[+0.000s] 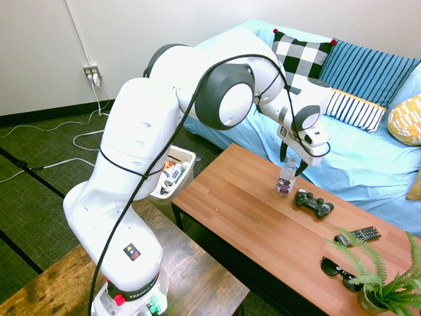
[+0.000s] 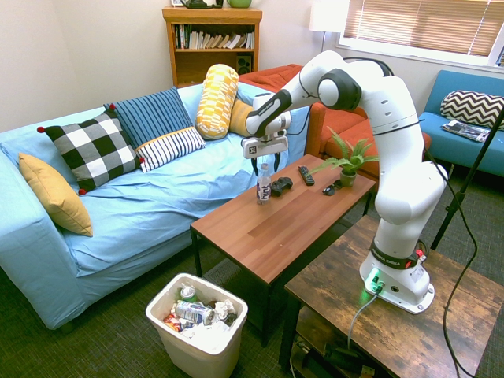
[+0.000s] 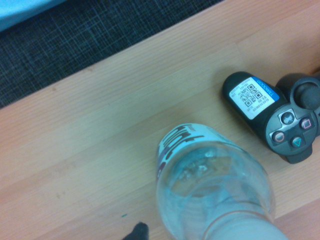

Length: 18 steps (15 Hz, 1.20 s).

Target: Throw the bottle in the trash bin

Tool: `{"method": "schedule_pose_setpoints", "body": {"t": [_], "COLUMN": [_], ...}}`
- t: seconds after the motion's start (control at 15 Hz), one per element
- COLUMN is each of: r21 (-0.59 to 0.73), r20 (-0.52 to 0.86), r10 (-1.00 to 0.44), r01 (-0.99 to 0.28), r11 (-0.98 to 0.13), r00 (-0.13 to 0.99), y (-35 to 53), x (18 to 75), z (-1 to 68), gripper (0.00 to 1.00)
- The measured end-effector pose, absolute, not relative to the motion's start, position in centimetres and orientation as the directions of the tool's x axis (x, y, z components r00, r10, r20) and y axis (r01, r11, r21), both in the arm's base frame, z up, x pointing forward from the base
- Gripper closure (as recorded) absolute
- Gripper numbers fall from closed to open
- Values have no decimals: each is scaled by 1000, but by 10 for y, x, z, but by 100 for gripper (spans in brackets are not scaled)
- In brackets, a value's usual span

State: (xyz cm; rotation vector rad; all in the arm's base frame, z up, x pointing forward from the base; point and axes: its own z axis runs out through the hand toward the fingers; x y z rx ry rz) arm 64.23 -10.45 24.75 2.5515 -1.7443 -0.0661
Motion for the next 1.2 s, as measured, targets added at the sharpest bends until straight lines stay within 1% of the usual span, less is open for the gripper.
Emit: {"method": "schedule_pose_setpoints", "body": {"t": [1.2], "r21": [36], "r20": [-8], "r10": [-925], "r01": [-924], "r11": [-380], "r00": [380], "y": [-106], "x": [642], "z": [250], "gripper": [100]}}
